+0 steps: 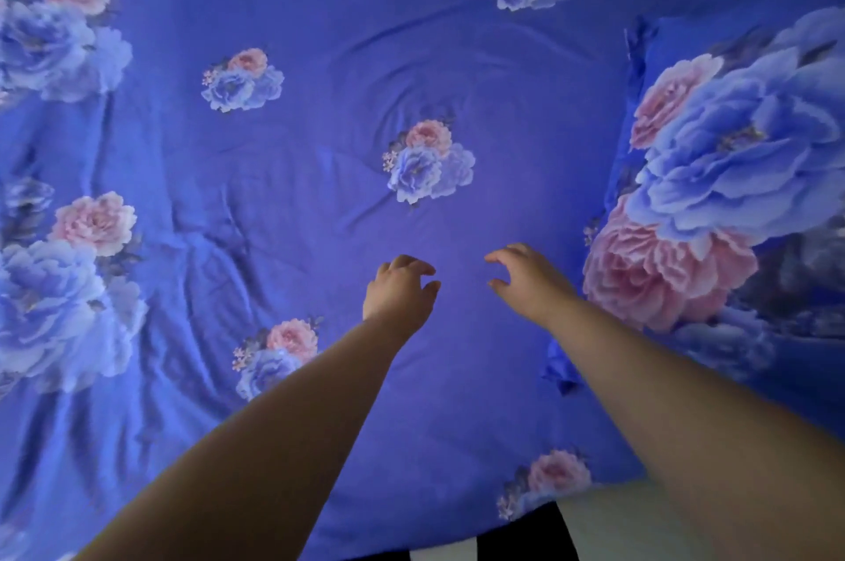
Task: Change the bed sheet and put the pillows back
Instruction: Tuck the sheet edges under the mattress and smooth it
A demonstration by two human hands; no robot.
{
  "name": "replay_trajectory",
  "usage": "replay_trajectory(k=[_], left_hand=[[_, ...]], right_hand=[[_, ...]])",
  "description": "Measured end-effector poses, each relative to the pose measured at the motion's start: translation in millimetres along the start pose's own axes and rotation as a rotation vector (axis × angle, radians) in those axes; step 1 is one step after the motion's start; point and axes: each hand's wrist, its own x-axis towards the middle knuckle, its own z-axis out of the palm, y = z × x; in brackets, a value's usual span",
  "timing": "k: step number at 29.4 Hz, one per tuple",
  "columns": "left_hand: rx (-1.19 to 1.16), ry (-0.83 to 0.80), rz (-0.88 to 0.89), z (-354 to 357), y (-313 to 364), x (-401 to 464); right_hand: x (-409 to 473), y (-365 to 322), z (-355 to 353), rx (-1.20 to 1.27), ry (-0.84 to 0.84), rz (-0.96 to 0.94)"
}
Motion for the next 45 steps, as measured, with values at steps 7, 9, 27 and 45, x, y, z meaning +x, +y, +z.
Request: replay_trajectory(k=[7,9,27,45], left_hand=[[0.102,-0.054,-0.164,64.1,-3.6,52.7],[0.121,-0.094,-0.187,79.6,-5.5,62.4],[0.342,-0.025,-0.084,130.4,-14.0,74.7],[0.573,-0.298,0.207,118.3,-2.7,52.3]], right_hand=[[90.9,55.7,-8.5,-0.567,-0.277,-0.170],[104.9,64.6,-4.8,-0.596,-0.286,-0.173],[108.0,81.3,51.2,-0.821,-0.141,-0.428],[87.3,78.0,44.5,-0.811,-0.407,-0.495]])
